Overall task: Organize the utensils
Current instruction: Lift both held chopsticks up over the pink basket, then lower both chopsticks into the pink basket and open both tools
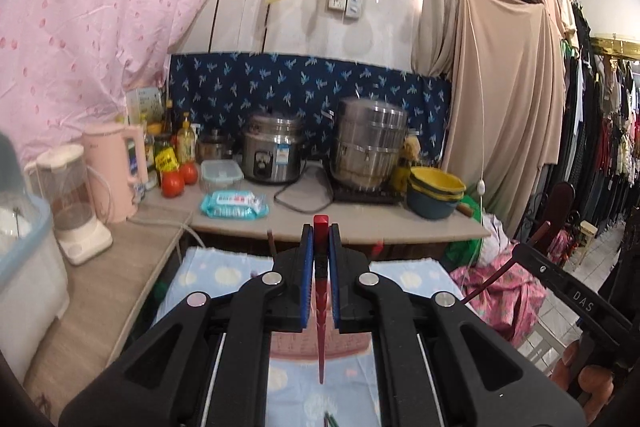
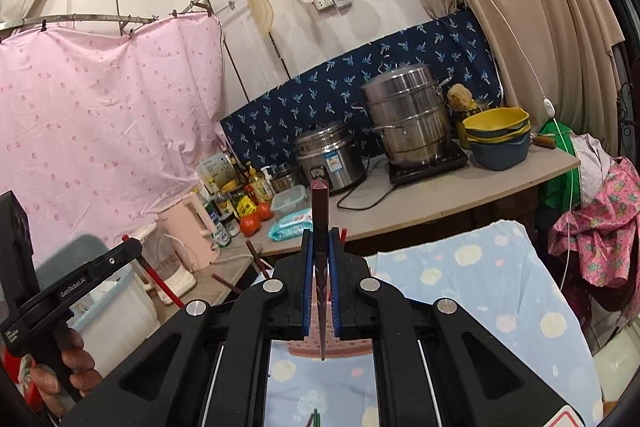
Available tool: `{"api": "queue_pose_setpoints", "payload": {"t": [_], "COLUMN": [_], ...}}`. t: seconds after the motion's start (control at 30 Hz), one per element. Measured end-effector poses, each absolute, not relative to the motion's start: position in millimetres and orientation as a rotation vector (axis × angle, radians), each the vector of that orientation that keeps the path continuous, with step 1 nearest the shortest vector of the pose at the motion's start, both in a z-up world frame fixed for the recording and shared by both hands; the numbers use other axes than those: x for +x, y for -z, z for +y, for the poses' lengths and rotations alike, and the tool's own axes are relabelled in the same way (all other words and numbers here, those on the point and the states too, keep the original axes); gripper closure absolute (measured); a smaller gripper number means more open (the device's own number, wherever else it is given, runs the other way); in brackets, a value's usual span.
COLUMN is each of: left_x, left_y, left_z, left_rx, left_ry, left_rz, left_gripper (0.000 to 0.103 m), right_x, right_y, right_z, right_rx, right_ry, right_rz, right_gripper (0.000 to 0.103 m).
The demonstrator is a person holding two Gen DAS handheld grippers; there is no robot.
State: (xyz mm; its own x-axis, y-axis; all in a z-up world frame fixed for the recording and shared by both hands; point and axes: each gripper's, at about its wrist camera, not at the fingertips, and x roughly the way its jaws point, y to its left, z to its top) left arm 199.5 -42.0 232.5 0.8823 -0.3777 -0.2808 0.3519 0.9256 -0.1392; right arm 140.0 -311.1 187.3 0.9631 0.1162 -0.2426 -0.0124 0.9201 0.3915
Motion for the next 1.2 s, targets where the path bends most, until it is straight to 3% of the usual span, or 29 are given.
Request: {"api": "queue_pose_setpoints", "payload": {"t": [0.37, 1.1, 1.13, 1.2], "left_x": [255.0, 322.3, 322.7, 320.7], "left_y": [-264.4, -174.7, -173.3, -171.2], "left_z": [-52.3, -52.3, -52.1, -50.9], "left_rx": [-0.087, -0.104, -0.108, -0.114], "left_ry": [0.346, 0.311, 0.311, 0.299], "left_rz": [0.169, 0.390, 0.394, 0.396], "left_gripper": [0.096, 0.096, 0.095, 0.083], "right_x": [216.1, 281.9, 282.4, 281.1], "right_y": [-204.8, -118.7, -117.8, -117.6], "right_z": [-303.3, -293.5, -293.1, -293.1], "right_rx": [0.422, 0.404, 0.401, 0.394], "right_ry": [-0.079, -0.049, -0.047, -0.034], "right_rz": [0.226, 0.439, 0.443, 0.440], "right_gripper": [0.096, 0.095, 0.094, 0.089]}}
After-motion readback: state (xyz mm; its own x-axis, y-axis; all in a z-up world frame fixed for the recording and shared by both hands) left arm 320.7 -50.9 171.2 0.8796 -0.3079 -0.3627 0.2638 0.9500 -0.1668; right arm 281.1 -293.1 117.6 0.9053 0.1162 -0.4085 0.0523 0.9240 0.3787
